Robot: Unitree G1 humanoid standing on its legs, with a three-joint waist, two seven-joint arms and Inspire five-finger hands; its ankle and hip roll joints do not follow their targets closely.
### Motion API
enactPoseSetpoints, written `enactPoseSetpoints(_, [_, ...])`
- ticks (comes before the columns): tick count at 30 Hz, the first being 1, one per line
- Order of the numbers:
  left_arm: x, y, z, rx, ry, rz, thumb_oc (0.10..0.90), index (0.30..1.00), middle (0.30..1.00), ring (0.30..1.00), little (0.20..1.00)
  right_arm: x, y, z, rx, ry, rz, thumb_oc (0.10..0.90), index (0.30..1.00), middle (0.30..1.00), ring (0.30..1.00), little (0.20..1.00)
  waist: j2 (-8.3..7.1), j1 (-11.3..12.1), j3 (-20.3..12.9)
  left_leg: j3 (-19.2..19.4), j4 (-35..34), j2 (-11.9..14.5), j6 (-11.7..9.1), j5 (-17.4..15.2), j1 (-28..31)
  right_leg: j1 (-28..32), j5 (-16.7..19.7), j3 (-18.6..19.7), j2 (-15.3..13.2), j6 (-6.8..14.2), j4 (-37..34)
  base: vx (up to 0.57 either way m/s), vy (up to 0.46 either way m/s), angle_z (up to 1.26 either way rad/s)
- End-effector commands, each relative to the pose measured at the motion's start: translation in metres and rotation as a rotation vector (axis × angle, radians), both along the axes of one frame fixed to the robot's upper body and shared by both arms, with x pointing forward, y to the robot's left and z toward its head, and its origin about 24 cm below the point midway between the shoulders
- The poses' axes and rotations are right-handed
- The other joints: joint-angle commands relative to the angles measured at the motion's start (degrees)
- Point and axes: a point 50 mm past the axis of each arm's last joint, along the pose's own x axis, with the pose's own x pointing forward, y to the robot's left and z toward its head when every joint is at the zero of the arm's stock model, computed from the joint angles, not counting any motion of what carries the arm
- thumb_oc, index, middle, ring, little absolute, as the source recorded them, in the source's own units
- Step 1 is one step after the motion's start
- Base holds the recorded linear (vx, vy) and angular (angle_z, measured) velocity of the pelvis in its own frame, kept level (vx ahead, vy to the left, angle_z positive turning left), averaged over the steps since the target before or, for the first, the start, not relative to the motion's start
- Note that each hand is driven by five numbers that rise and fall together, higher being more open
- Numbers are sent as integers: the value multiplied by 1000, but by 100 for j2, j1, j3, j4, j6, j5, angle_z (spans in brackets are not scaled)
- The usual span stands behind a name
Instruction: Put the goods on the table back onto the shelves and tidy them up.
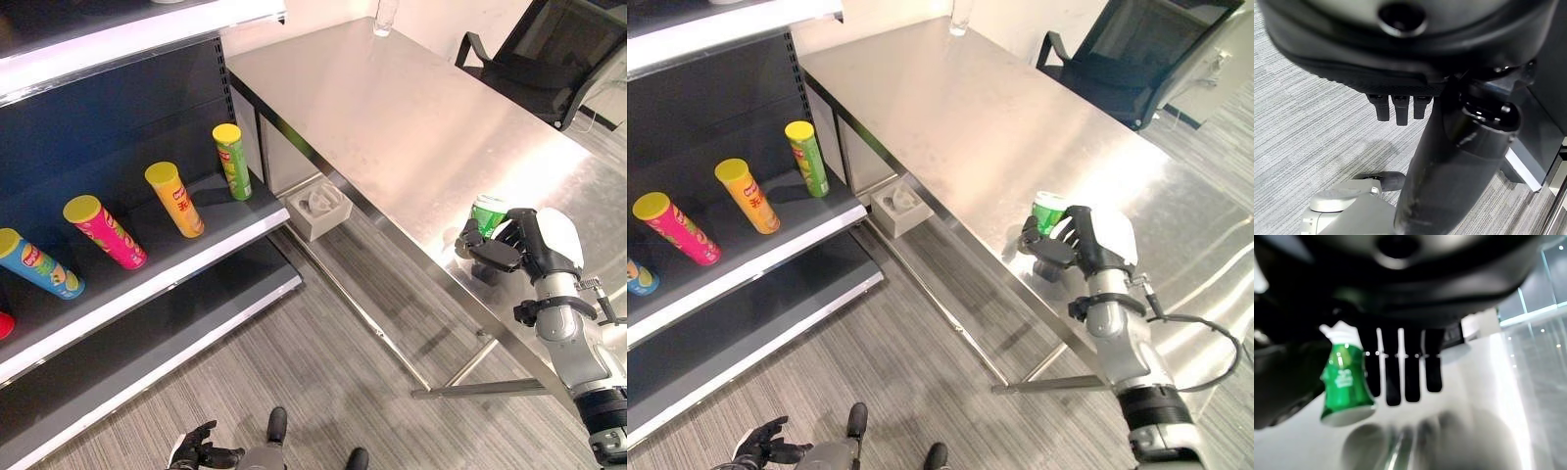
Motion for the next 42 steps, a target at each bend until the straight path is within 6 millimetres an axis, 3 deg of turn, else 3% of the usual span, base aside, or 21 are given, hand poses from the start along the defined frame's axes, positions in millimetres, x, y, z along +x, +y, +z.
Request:
enactPoseSetpoints(1, [11,9,5,54,-15,-35,800,900,900,900,900,-3,11,84,-101,-380,50,400,300,300,300,300,-52,63,-431,221,19,386,-361,-861,487,-86,-29,-14,-595,528,160,0,0,0])
enactPoseSetpoints(7, [13,9,6,64,-22,-33,800,900,900,900,900,-18,38,120,-105,-604,166,400,300,300,300,300,17,74,-547,199,19,393,-382,-866,540,-3,-103,-49,-598,495,200,-10,-20,0])
enactPoseSetpoints(12, [11,7,5,51,-25,-19,800,900,900,900,900,-20,51,135,-88,-671,238,400,300,300,300,300,51,143,-611,104,19,435,-425,-833,565,97,-207,-134,-546,431,230,-22,-71,4])
enactPoseSetpoints(13, [9,5,4,31,-28,-8,800,900,900,900,900,-20,62,147,-72,-718,298,400,300,300,300,300,52,273,-639,-36,33,484,-483,-771,528,151,-313,-201,-460,352,234,-38,-135,7])
enactPoseSetpoints(16, [8,3,4,17,-31,-1,800,900,900,900,900,-19,70,156,-64,-750,337,400,300,300,300,300,65,377,-610,-241,51,555,-557,-681,426,179,-423,-301,-356,256,249,-70,-147,30])
enactPoseSetpoints(20, [7,2,3,10,-27,-11,800,900,900,900,900,-23,69,181,-74,-839,350,400,300,300,300,300,95,643,-445,-663,104,638,-786,-365,-41,259,-607,-698,-170,94,192,-143,-135,71])
enactPoseSetpoints(21, [8,2,3,7,-29,-10,800,900,900,900,900,-24,66,186,-93,-851,339,400,300,300,300,300,103,600,-394,-547,165,679,-837,-292,-211,278,-612,-872,-177,89,172,-182,-3,149])
enactPoseSetpoints(22, [12,-1,4,0,-44,-5,800,900,900,900,900,-28,60,189,-119,-851,320,400,300,300,300,300,57,441,-368,329,298,923,-878,-342,-344,264,-617,-1221,-265,138,233,-139,53,163])
enactPoseSetpoints(24, [15,7,8,4,-66,11,800,900,900,900,900,-30,68,202,-163,-878,345,400,300,300,300,300,10,385,-400,1215,700,1356,-824,-424,-343,273,-588,-1308,-319,174,203,-81,99,175])
enactPoseSetpoints(26, [11,11,9,12,-64,35,800,900,900,900,900,-31,73,206,-169,-886,364,400,300,300,300,300,13,426,-394,1132,986,1411,-849,-607,-339,247,-546,-1287,-369,171,233,-4,119,120])
enactPoseSetpoints(27, [8,15,9,26,-64,63,800,900,900,900,900,-32,72,208,-189,-875,370,400,300,300,300,300,30,459,-425,899,1051,1422,-914,-689,-218,280,-509,-1360,-480,170,325,89,283,20])
enactPoseSetpoints(28, [5,14,7,23,-47,59,800,900,900,900,900,-31,69,212,-201,-854,362,400,300,300,300,300,111,401,-591,895,770,1300,-871,-757,-75,352,-425,-1498,-594,258,355,93,287,54])
enactPoseSetpoints(30, [3,14,6,26,-34,53,800,900,900,900,900,-30,69,211,-203,-841,365,400,300,300,300,300,120,397,-645,871,697,1207,-830,-788,-49,348,-372,-1523,-690,299,399,77,253,92])
enactPoseSetpoints(35, [16,17,12,50,-68,-8,800,900,900,900,900,-26,63,211,-175,-827,338,400,300,300,300,300,178,460,-698,652,433,544,-432,-1000,153,174,-137,-1611,-1512,413,1446,117,330,34])
enactPoseSetpoints(37, [23,18,15,57,-91,-14,800,900,900,900,900,-24,61,211,-162,-820,331,400,300,300,300,300,161,355,-597,473,216,202,-226,-1009,362,-73,337,-1339,-1975,522,2237,128,295,45])
enactPoseSetpoints(38, [29,20,18,63,-107,-19,800,900,900,900,900,-23,59,209,-148,-806,331,400,300,300,300,300,170,299,-569,375,123,154,-189,-1001,425,-176,242,-1071,-1941,469,2426,85,163,70])
enactPoseSetpoints(39, [31,19,19,63,-117,-23,800,900,900,900,900,-23,57,207,-142,-795,328,400,300,300,300,300,180,217,-551,266,67,134,-176,-996,472,-356,88,-650,-1724,381,2547,37,98,100])
enactPoseSetpoints(40, [37,18,22,53,-146,-24,800,900,900,900,900,-20,54,211,-147,-774,326,400,300,300,300,300,257,92,-522,89,58,149,-161,-848,422,-791,-266,150,-1075,212,2311,57,21,84])
enactPoseSetpoints(41, [40,17,23,47,-159,-26,800,900,900,900,900,-19,53,216,-151,-773,323,400,300,300,300,300,241,59,-480,-19,62,137,-177,-852,465,-903,-407,443,-843,228,2048,34,-92,68])
enactPoseSetpoints(42, [44,21,27,74,-171,-40,800,900,900,900,900,-14,42,219,-140,-757,281,400,300,300,300,300,190,3,-409,-233,72,90,-201,-865,480,-850,-353,923,-521,363,1323,34,-117,11])
